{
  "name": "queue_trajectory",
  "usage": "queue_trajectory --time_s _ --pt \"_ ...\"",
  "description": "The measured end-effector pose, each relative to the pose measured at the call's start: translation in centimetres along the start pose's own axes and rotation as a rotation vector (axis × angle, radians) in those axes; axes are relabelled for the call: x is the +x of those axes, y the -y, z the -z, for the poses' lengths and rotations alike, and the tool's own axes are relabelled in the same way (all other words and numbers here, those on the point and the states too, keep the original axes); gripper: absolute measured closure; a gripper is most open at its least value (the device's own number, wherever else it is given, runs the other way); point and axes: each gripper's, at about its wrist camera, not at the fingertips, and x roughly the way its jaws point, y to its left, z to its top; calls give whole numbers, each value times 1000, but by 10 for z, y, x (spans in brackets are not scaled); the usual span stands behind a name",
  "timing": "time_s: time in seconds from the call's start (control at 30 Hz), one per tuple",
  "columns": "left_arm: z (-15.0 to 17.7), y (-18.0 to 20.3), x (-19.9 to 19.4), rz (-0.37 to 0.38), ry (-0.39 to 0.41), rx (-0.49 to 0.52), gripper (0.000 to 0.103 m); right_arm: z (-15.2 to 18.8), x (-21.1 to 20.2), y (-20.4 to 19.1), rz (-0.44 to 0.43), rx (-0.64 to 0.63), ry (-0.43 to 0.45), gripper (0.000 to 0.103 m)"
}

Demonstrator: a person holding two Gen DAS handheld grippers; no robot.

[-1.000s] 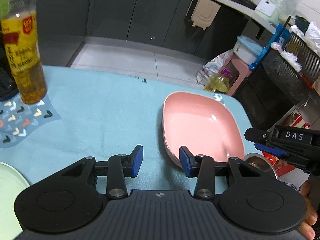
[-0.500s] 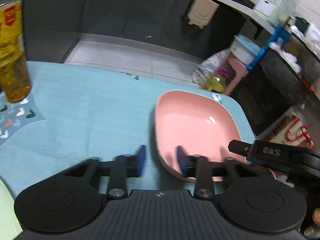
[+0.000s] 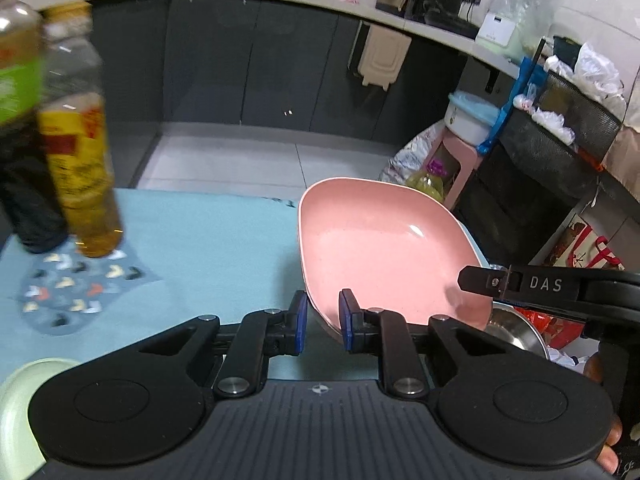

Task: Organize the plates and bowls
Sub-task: 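Carry the pink dish with the left gripper and lower it onto the green plate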

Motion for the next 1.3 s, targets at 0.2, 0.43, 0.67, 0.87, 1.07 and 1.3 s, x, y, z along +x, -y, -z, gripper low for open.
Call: queue_trajectory --time_s 0.2,0.43,0.67,0.87,1.07,1.3 --pt "12 -18 -42 -51 4 -10 87 9 -22 -28 -69 -44 0 90" --pt "29 -44 -84 -99 -8 -52 86 27 -40 -61 -97 -116 -16 90" --pt "43 -68 -112 -103 -1 -89 86 42 -50 -84 -118 -157 -32 90" --pt "51 -90 -132 -116 14 -118 86 55 -56 -104 -133 -189 -47 90" --pt "61 -113 -144 -135 21 -141 86 69 -56 -131 -146 -228 -72 90" --pt "73 -143 -147 -163 6 -171 86 87 -46 -161 -146 -276 -124 90"
